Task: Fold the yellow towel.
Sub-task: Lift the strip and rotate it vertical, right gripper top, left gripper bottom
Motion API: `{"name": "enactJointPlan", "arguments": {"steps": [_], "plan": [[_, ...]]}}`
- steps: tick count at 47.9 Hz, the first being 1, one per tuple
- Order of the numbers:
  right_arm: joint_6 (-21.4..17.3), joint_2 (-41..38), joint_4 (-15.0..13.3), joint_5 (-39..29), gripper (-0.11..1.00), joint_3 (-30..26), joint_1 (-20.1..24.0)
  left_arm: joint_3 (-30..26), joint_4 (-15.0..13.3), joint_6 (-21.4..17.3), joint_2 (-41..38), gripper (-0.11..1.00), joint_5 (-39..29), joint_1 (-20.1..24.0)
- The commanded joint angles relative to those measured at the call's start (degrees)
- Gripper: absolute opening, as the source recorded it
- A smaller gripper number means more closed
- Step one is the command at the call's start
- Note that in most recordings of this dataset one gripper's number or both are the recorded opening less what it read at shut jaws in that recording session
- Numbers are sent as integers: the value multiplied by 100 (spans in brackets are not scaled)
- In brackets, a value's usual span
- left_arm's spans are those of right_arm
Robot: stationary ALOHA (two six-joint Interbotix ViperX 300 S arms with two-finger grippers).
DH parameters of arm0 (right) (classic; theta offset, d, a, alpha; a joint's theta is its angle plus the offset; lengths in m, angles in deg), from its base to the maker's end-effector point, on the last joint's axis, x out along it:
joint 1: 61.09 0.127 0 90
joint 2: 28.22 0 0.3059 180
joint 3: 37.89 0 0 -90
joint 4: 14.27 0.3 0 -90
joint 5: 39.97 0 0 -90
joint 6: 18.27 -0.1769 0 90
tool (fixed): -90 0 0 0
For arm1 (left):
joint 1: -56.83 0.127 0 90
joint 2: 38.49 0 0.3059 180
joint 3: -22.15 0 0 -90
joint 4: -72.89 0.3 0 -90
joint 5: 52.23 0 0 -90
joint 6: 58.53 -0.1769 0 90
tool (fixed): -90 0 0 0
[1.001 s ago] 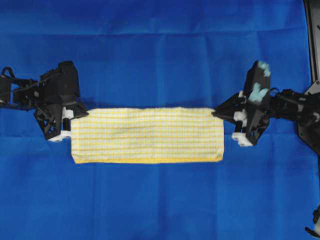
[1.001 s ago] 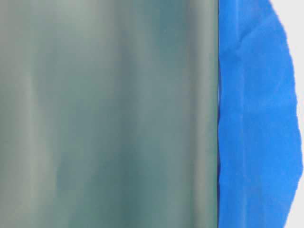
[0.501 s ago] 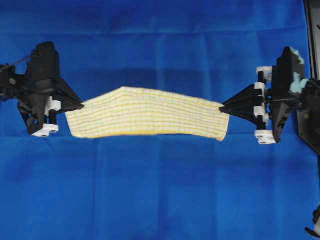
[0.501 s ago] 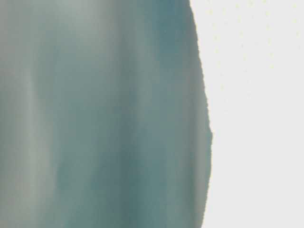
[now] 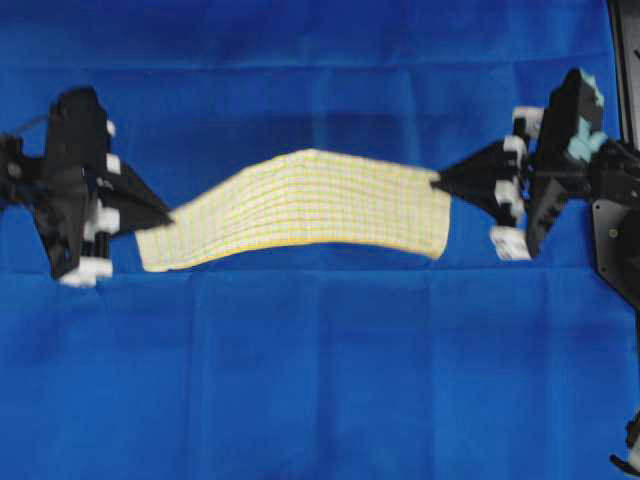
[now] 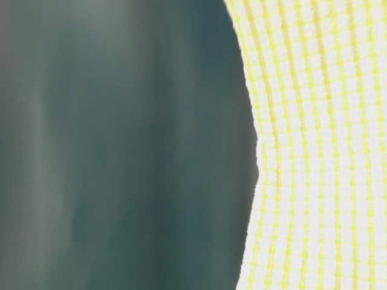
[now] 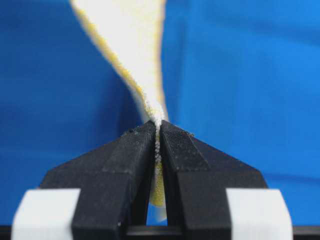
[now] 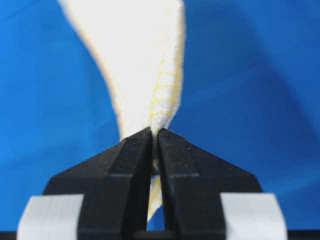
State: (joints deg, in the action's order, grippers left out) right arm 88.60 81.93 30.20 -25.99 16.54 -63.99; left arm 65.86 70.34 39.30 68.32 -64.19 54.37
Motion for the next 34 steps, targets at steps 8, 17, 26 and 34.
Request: {"name": "enactJointPlan", "arguments": {"steps": [8, 17, 26, 34], "plan": [[211, -475, -18, 255, 2, -352, -1072, -501, 9, 9, -554, 2, 563, -659], [510, -914, -18, 290, 2, -668, -1740, -993, 18, -18, -1116, 2, 659, -1099], [773, -1424, -18, 308, 2, -1090, -2224, -1538, 53, -70, -1644, 2, 773, -1362], [1002, -1898, -18, 290, 2, -1600, -2452, -2136, 53, -431, -2232, 2, 967, -1380]]}}
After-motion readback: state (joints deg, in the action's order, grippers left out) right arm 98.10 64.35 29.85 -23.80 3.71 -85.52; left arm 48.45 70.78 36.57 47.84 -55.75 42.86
